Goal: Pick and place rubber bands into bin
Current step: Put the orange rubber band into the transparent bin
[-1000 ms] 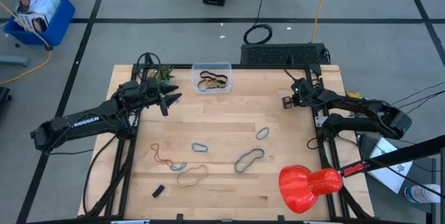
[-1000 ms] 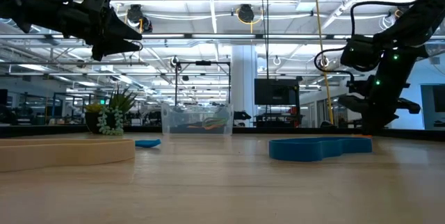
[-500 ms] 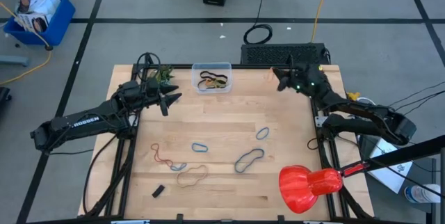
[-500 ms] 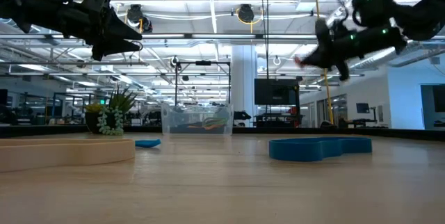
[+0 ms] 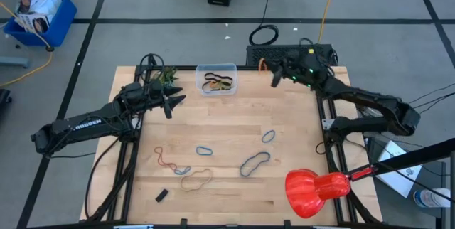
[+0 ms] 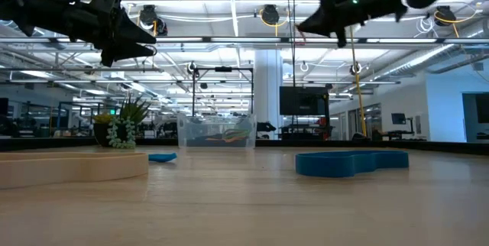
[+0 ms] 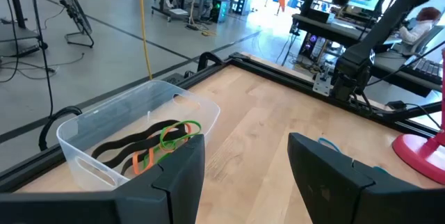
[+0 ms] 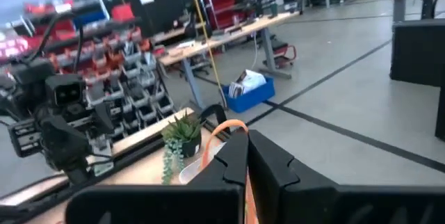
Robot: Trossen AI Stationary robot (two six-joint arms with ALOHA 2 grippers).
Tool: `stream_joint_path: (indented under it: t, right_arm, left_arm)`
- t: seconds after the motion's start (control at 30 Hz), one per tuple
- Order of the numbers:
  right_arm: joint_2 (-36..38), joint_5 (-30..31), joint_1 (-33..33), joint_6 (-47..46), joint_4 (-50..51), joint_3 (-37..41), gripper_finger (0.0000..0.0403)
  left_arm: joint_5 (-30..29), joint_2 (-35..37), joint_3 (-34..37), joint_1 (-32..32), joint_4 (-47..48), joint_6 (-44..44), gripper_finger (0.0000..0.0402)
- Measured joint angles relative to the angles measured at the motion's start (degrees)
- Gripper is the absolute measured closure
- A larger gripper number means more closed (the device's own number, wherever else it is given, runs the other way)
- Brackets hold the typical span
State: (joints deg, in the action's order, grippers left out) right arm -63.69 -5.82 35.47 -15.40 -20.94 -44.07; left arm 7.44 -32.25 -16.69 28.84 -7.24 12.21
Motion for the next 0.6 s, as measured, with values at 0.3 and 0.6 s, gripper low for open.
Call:
stream_joint_path:
  t: [0.3, 0.6]
  right_arm:
    - [-16.0, 1.3, -4.2, 5.1, 8.4, -16.9, 0.0403]
    - [-31.9, 1.5, -7.7, 8.6, 17.2, -33.6, 0.0403]
  left_arm:
    - [0.0, 0.0, 0.0, 0.0, 0.0, 0.0, 0.0188]
    - [0.0, 0.0, 0.0, 0.0, 0.0, 0.0, 0.0188]
